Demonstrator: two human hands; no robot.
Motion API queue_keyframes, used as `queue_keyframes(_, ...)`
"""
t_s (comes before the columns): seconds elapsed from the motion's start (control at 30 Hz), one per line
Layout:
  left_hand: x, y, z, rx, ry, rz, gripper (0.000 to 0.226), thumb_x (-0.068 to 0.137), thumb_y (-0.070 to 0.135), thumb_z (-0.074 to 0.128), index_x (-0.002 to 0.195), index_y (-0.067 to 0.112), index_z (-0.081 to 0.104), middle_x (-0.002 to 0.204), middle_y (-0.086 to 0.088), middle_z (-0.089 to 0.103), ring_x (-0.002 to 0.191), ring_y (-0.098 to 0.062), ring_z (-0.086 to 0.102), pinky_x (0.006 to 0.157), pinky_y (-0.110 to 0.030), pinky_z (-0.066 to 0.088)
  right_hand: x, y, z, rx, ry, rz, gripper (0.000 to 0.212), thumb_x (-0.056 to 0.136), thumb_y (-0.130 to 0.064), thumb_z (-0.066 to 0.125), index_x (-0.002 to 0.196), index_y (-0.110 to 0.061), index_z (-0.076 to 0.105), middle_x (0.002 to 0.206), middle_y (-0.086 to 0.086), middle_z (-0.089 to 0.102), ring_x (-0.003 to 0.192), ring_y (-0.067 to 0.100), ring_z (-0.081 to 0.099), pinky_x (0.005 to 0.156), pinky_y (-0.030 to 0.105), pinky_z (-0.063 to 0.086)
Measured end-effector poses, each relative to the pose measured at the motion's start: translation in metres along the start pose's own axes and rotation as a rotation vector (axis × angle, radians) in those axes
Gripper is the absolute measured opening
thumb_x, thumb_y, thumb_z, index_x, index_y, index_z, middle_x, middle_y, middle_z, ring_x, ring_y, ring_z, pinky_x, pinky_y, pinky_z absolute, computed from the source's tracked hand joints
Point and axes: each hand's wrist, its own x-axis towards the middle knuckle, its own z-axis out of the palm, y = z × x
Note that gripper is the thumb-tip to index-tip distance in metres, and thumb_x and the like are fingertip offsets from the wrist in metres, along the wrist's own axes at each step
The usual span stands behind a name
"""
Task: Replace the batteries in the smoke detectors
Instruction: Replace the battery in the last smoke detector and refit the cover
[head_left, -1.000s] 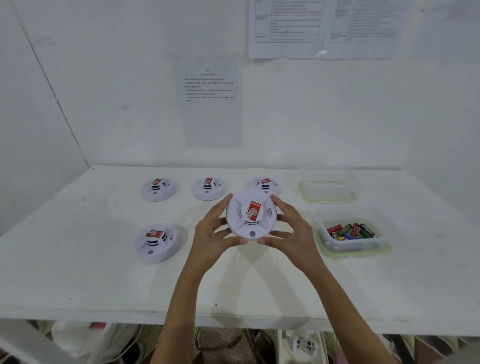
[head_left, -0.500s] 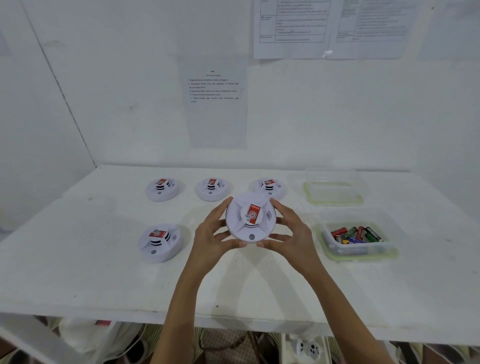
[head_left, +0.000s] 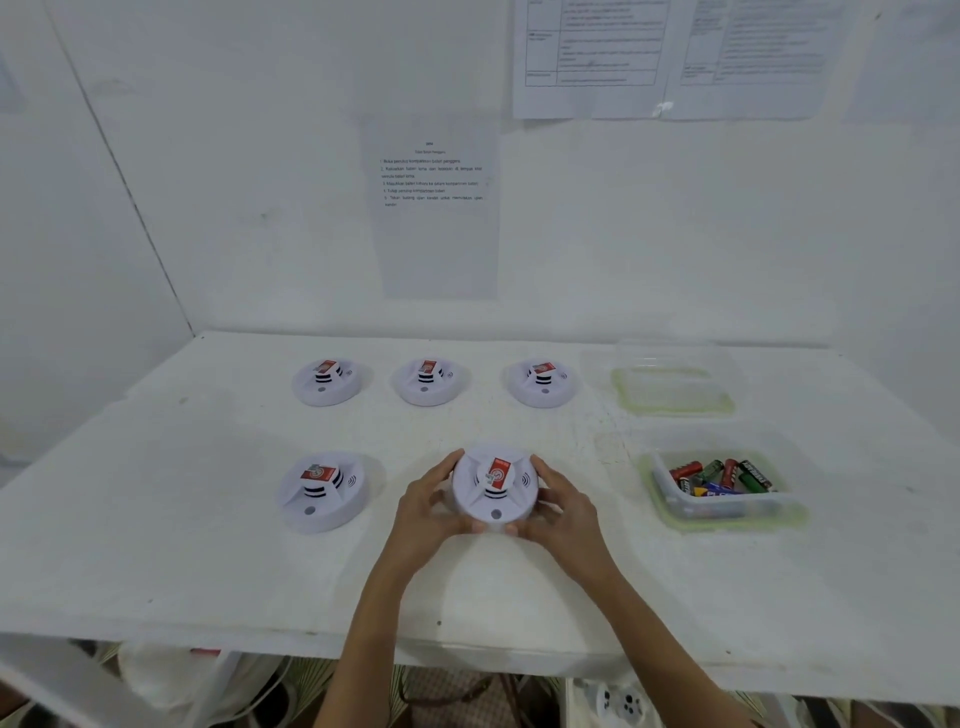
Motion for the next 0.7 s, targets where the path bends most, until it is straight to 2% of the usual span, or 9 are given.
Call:
queue_keyframes(0.07,0.002,-0.003,0.000,0.028,-0.009,0.002,0.076,0.058,0.005,0.082,0.126,0.021,0.053,0.115,0.010,0.064,0.098,0.005,0.061,0.080,-0.017,0.051,0.001,0.002,0.004,-0.052,0.003,-0.008,0.069,0.065,0.008,0.077,0.107,-0.038,0.047,0.103,-0.021,0.056,0.091,-0.004,0.057,0.077,0.007,0.046)
queue_keyframes(0.13,0.006,-0.005,-0.002,0.044,-0.020,-0.007,0.074,0.062,-0.003,0.081,0.127,0.018,0.053,0.114,0.005,0.065,0.094,0.002,0.062,0.074,-0.013,0.049,0.002,0.000,0.007,-0.107,-0.018,-0.037,0.065,0.066,0.006,0.076,0.108,-0.033,0.046,0.101,-0.025,0.052,0.087,-0.011,0.056,0.076,0.002,0.041)
queue_keyframes(0.2,0.008,-0.009,-0.005,0.052,-0.032,-0.026,0.072,0.064,-0.004,0.079,0.128,0.016,0.052,0.115,0.002,0.064,0.095,-0.001,0.061,0.075,-0.011,0.048,0.004,0.000,0.008,-0.138,-0.056,-0.064,0.061,0.069,0.006,0.075,0.112,-0.026,0.045,0.101,-0.025,0.050,0.087,-0.021,0.051,0.074,-0.002,0.037)
queue_keyframes(0.27,0.008,-0.009,-0.006,0.056,-0.041,-0.036,0.070,0.066,-0.005,0.078,0.126,0.018,0.051,0.111,0.006,0.063,0.092,0.005,0.060,0.075,-0.009,0.047,0.003,0.000,0.009,-0.169,-0.068,-0.068,0.062,0.071,0.003,0.074,0.119,-0.022,0.042,0.104,-0.025,0.046,0.089,-0.022,0.048,0.076,-0.005,0.033)
queue_keyframes(0.47,0.009,-0.011,-0.007,0.053,-0.049,-0.032,0.071,0.065,0.001,0.081,0.127,0.021,0.051,0.113,0.008,0.063,0.094,0.009,0.060,0.074,-0.008,0.046,0.005,0.008,0.009,-0.258,-0.066,-0.069,0.065,0.073,0.000,0.074,0.121,-0.022,0.037,0.111,-0.022,0.042,0.097,-0.033,0.037,0.080,-0.007,0.029)
queue_keyframes(0.53,0.009,-0.009,-0.007,0.053,-0.055,-0.023,0.070,0.066,0.001,0.081,0.126,0.021,0.051,0.112,0.011,0.062,0.093,0.011,0.059,0.075,-0.008,0.046,0.006,0.010,0.010,-0.310,-0.067,-0.088,0.063,0.074,-0.002,0.073,0.125,-0.019,0.039,0.116,-0.019,0.040,0.099,-0.029,0.038,0.081,-0.009,0.025)
queue_keyframes(0.63,0.008,-0.006,-0.006,0.057,-0.063,0.001,0.066,0.066,-0.001,0.080,0.120,0.024,0.051,0.108,0.015,0.061,0.090,0.016,0.058,0.072,-0.005,0.045,0.005,0.011,0.010,-0.347,-0.066,-0.091,0.066,0.075,-0.007,0.074,0.132,-0.009,0.042,0.122,-0.015,0.038,0.109,-0.005,0.037,0.083,-0.009,0.021)
queue_keyframes(0.7,0.007,-0.006,-0.006,0.047,-0.069,0.009,0.065,0.066,0.000,0.080,0.120,0.023,0.051,0.108,0.015,0.061,0.091,0.015,0.058,0.073,-0.006,0.044,0.005,0.013,0.010,-0.335,-0.058,-0.087,0.068,0.073,-0.008,0.076,0.132,-0.010,0.042,0.122,-0.013,0.041,0.108,-0.006,0.040,0.085,-0.008,0.023)
